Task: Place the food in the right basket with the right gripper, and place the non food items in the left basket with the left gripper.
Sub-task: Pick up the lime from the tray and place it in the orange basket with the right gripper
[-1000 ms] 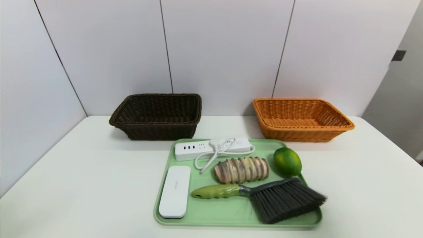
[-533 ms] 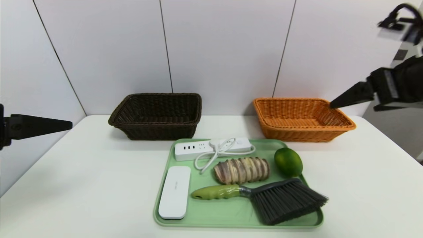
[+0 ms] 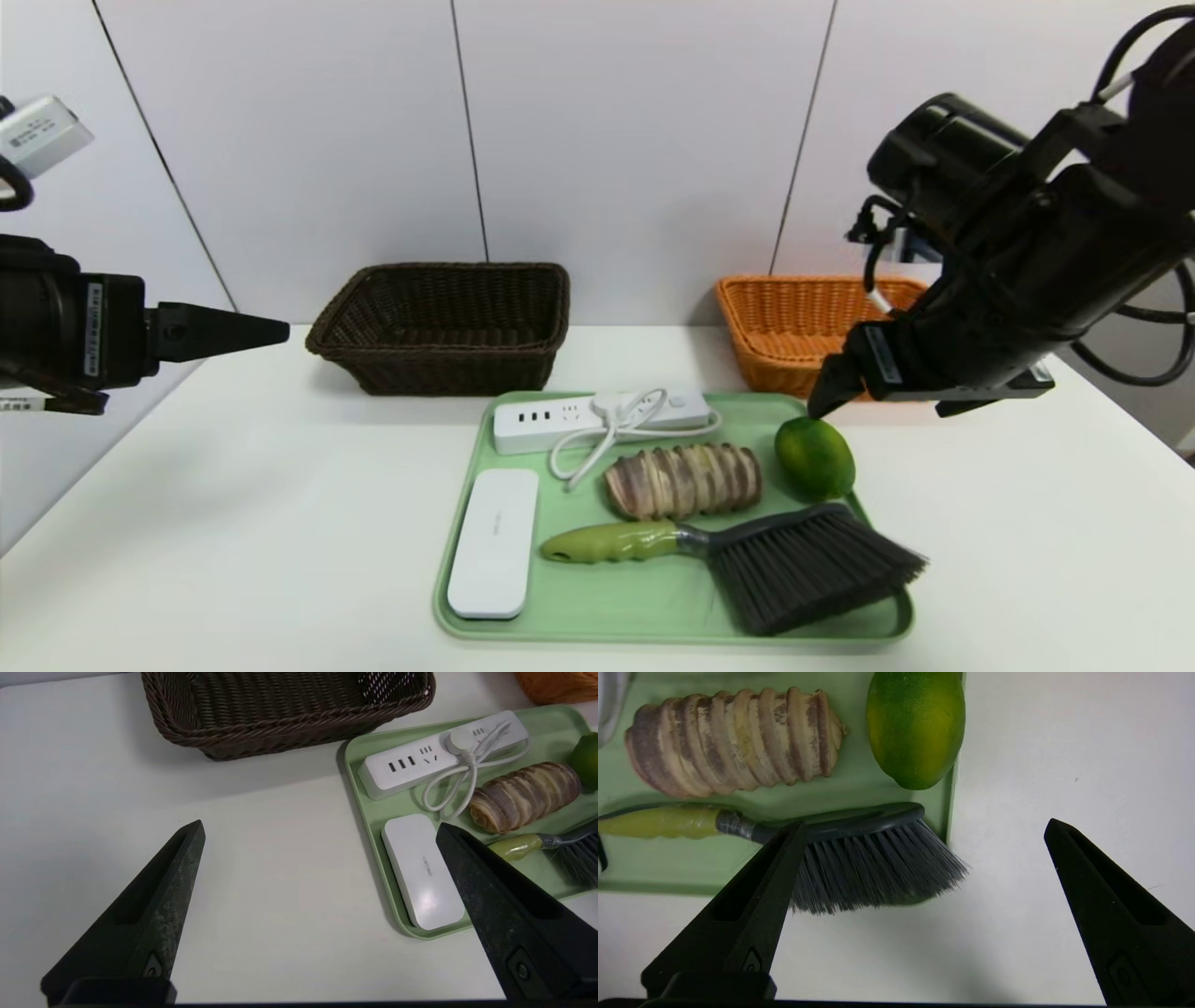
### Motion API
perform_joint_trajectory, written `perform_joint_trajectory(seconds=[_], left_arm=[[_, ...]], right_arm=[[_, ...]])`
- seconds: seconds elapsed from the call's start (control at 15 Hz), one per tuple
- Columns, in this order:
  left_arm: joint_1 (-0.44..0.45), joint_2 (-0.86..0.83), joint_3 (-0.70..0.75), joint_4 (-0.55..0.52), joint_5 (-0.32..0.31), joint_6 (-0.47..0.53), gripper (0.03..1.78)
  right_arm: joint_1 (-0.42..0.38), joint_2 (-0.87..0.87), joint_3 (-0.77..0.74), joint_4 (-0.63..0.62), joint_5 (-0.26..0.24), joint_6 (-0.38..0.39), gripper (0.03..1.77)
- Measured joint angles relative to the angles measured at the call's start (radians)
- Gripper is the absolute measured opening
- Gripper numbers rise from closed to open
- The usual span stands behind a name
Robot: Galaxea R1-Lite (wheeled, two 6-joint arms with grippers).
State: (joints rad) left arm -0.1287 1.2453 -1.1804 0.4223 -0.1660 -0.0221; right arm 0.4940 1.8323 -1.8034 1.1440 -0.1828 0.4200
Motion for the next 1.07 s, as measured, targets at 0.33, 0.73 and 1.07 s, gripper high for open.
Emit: perform_joint_trajectory(seconds=[0.33,0.73,1.07], left_arm=[[-0.115,0.062,-0.002,0.007,0.098,-0.087,1.75],[-0.146,0.101,-0.002,0.0,0.106,-0.107,1.75],[-0.165,0.109,0.003,0.0,0.105,-0.109,1.75]], right_arm=[[0.007,0.085,0.012,-0.01,-0.012,0.073,1.75],[-0.031,0.144,0.04,-0.081,-0.005,0.073,1.75],[-0.072,0.177,0.073,-0.14,0.009,0.071,1.75]])
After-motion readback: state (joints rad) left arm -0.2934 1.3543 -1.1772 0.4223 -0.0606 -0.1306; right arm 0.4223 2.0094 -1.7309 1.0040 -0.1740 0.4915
